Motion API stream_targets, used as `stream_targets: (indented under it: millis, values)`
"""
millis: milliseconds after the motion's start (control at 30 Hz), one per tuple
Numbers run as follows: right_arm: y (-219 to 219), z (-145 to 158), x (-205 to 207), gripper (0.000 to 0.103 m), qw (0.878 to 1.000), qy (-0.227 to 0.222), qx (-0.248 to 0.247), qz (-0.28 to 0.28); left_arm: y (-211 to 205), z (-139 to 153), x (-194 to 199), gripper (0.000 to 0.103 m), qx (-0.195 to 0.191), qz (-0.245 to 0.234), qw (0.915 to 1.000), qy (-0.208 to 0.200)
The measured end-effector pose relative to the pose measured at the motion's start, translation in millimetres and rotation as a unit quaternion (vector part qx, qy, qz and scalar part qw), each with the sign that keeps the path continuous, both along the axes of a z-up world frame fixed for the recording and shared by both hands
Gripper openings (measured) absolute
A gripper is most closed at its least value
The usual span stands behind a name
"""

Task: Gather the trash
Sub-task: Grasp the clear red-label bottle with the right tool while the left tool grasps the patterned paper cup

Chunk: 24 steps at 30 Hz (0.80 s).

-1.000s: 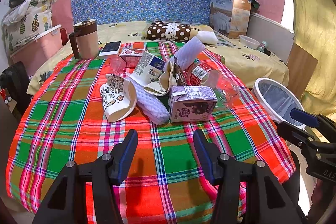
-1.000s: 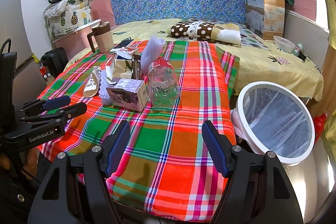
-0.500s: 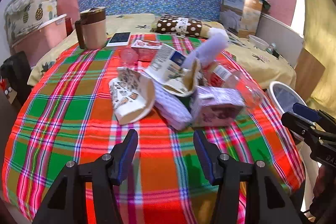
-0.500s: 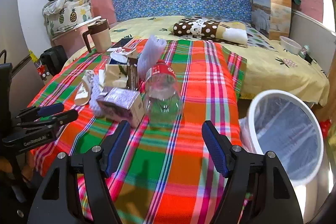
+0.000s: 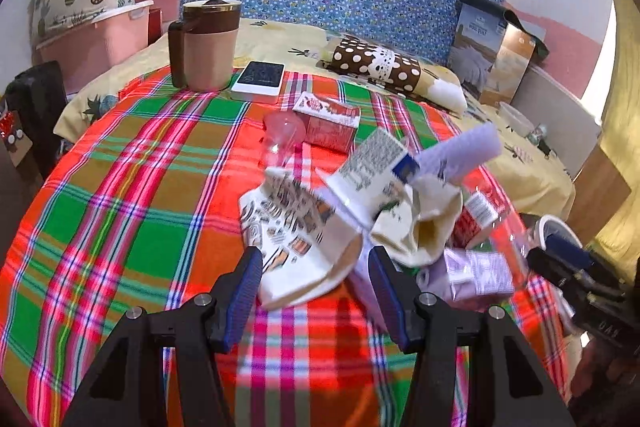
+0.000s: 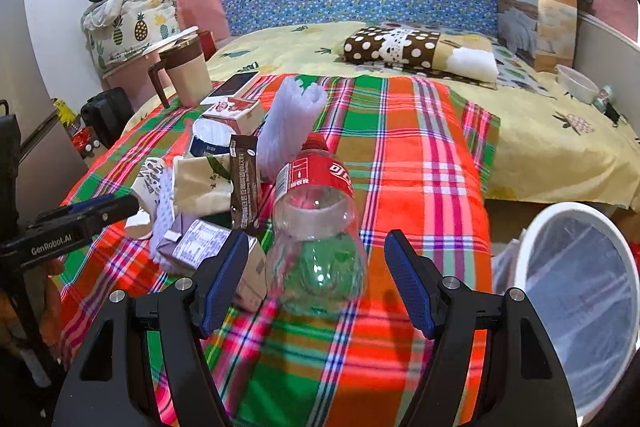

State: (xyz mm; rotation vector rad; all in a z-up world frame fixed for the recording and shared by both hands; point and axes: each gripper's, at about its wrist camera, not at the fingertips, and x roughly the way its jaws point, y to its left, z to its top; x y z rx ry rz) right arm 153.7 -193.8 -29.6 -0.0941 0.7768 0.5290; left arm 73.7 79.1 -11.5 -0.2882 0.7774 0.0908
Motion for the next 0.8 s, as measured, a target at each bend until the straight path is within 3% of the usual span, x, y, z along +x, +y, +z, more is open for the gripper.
stream_targets:
  millis: [300,433,533,633,800]
  values:
    - [1,-10,16,0.071,0.999,0.046,-0.002,0.01,9,-12,37,0.053,-0.035,0.024,0.9987,0.029]
    - [4,-17,19,0.065,0.997,0.071,-0.004,0.019,11,-17,40,0.026,-0.019,0.03,0.9985,0.042]
    - [1,-14,17,0.065,0.998,0.067,0.004,0.016,15,-18,36,0.017,-0.015,0.035,0.9983,0.044]
    - [-2,-11,13,0.064,0.998,0.061,0.01,0.013,16,-16,27,0.011,-0.012,0.038,0.9985,0.038]
    - [-9,-10,3,0.064,0.999,0.053,0.01,0.004,13,-7,15,0.009,0.0,0.033,0.9991,0.026]
